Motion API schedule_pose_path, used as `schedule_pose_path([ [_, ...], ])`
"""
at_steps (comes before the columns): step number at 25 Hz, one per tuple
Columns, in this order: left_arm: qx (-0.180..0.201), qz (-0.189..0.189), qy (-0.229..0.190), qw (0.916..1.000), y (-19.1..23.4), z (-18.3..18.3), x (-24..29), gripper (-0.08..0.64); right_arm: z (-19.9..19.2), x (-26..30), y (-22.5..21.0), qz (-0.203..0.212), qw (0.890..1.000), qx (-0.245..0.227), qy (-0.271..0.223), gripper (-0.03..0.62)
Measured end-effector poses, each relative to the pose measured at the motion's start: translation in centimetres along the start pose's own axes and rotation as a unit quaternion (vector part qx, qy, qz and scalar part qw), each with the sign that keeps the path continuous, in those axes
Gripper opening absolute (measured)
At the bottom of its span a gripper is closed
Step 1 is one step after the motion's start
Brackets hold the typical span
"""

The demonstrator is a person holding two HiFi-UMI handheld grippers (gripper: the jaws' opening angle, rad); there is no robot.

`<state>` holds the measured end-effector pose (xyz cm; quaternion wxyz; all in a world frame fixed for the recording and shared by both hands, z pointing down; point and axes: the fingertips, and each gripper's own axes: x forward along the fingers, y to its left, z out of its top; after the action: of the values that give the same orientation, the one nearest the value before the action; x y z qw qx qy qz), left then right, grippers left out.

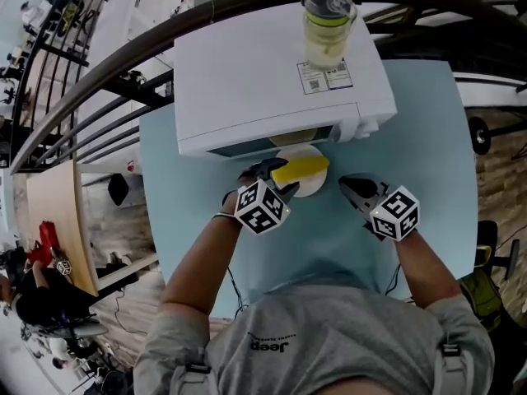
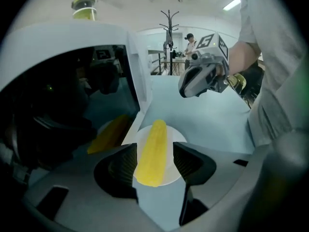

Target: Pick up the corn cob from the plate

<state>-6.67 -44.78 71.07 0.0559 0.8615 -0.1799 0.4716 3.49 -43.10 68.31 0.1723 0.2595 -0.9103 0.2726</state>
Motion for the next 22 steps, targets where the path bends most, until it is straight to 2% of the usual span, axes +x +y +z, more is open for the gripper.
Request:
schedule_pose_path([
  [5, 0.056, -0.010, 0.035, 0.9978, -0.3, -0.7, 2.3, 0.250, -0.7, 1.4, -0.4, 0.012, 1.000, 0.008, 0.003, 0.017],
  [8, 0.077, -0.016, 0.043, 0.9960, -0.3, -0.6, 2.8, 0.256, -1.2, 2.0, -0.4, 0.017, 1.000, 0.010, 0.007, 0.017],
  [22, 0.086, -0.034, 0.046, 0.9946, -0.2, -1.7, 5.5, 0.256, -2.3, 3.8, -1.7, 0.021, 1.000, 0.017, 0.008, 0.017],
])
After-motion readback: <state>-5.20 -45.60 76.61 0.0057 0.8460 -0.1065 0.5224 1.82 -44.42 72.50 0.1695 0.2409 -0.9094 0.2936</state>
